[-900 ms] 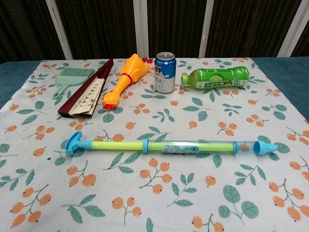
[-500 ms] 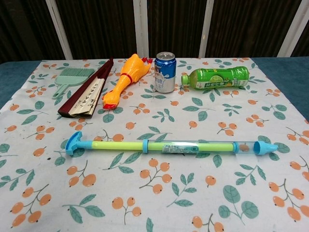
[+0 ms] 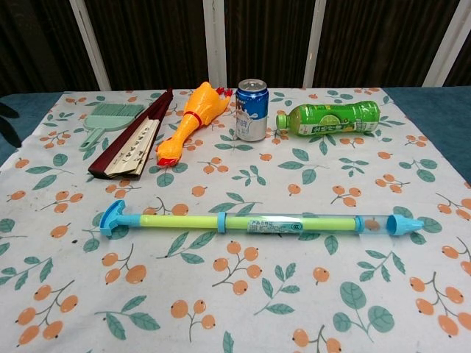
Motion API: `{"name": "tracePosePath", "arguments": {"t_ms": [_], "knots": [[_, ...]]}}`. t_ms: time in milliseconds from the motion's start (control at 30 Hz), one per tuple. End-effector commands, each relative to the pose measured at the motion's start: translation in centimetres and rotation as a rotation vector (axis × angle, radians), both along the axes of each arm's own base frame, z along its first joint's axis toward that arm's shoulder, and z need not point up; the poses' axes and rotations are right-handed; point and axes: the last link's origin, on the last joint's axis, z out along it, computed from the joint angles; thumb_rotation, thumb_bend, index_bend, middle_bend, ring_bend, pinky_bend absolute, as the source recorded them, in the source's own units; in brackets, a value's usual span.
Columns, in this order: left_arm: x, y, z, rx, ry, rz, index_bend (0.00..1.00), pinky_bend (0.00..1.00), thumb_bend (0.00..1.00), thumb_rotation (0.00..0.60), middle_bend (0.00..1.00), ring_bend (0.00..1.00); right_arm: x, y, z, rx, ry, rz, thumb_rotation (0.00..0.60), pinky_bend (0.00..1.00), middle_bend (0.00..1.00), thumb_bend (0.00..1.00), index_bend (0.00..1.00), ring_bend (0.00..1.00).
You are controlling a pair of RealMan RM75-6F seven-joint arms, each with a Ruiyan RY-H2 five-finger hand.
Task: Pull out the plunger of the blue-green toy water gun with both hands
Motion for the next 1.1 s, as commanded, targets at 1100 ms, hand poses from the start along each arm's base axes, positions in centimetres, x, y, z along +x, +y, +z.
{"name": "tracePosePath", "arguments": {"t_ms": [1100], "knots": [[7.2, 5.1, -12.3, -0.153, 0.14, 0.021, 0.48, 0.0, 0.36, 0.6, 0.14, 0.0, 0.6, -0.7, -0.8, 0.071, -0.046, -0.035, 0.6, 0.0, 0.0, 0.34, 0.0, 0.0]]}}
